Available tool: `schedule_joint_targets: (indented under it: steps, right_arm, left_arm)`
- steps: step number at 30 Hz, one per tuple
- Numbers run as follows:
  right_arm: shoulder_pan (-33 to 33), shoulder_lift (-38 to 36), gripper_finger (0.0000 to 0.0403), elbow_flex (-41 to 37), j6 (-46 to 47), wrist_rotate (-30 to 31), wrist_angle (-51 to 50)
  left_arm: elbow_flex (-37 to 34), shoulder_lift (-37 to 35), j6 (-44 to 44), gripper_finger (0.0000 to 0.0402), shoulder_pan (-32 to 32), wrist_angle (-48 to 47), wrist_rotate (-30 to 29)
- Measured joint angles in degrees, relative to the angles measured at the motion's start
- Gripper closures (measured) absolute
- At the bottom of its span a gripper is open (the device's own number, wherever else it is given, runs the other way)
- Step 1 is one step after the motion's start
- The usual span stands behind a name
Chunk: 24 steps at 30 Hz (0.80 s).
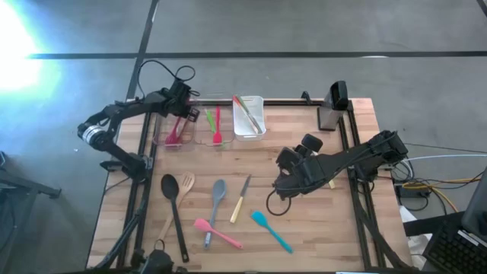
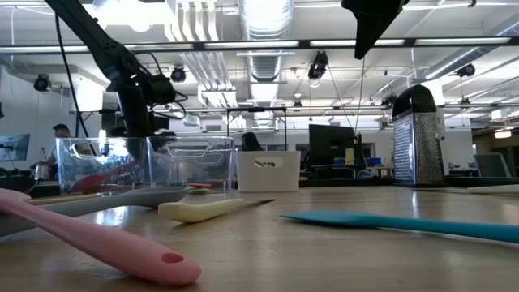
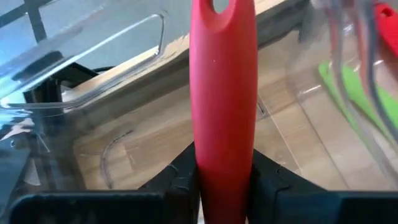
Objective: Pick & Place Kitchen Items
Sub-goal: Put the red serving spoon into the left transparent bin, then put the pink spatula into the right transparent bin
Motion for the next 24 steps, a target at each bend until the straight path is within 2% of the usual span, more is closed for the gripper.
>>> schedule_joint_targets:
  steps: [5,10,16,24]
  right_arm:
    - [0.0,0.0,0.0273,0.0,-0.02,0.0,0.0]
    - [-0.04,0.0,0.0278,0.0,-0.19,0.09,-0.02]
    - [-0.04,0.02,0.0281,0.0,-0.13,0.1,-0.04]
    - [-0.04,0.02,0.0273,0.0,-0.31,0.1,-0.11]
  left_arm:
    - [0.75,0.91,0.12,0.0222,-0.02,-1.94,0.72]
    - [2.52,-0.89,0.09,0.0171,-0.04,-6.12,1.21]
    - [5.55,-5.3,-0.43,0.0156,-0.04,-10.93,2.28]
    - [10.93,-14.16,-2.22,0.0154,-0.11,-17.0,11.13]
